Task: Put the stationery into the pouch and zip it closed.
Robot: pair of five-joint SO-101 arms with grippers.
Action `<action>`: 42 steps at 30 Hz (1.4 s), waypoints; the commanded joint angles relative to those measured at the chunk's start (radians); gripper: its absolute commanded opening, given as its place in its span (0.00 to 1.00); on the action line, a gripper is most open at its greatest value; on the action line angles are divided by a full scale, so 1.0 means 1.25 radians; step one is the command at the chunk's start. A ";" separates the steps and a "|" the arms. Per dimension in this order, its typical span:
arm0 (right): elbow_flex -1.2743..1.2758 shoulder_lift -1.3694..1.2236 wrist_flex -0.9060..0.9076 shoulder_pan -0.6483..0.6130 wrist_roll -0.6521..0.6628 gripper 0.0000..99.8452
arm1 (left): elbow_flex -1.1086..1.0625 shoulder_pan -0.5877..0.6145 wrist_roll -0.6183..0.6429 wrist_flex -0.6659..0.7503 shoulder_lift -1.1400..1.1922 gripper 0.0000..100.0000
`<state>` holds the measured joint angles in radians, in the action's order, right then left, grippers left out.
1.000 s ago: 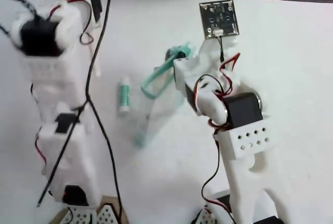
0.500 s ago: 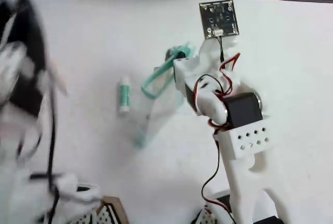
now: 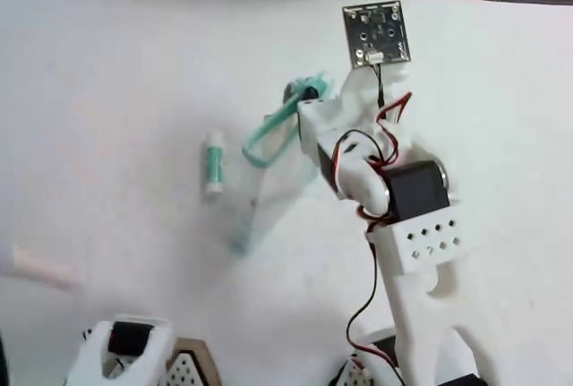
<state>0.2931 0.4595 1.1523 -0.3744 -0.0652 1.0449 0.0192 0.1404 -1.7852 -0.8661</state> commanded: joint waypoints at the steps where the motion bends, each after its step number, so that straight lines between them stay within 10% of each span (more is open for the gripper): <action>1: 0.077 -0.017 0.004 -0.018 0.011 0.20 | -0.340 -0.010 -0.006 0.079 -0.159 0.03; 12: 0.077 -0.017 0.007 -0.034 0.011 0.20 | -1.208 -0.182 -0.002 0.728 -0.467 0.02; 22: 0.077 -0.019 0.004 -0.034 0.011 0.20 | -1.348 -0.299 -0.004 1.133 -0.445 0.02; 42: 0.077 -0.017 0.003 -0.033 0.011 0.20 | -1.256 -0.366 -0.007 1.159 -0.009 0.03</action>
<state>0.2931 0.4595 1.1508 -0.4097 -0.0652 -0.4925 -0.4273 0.1435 -0.3445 -0.8830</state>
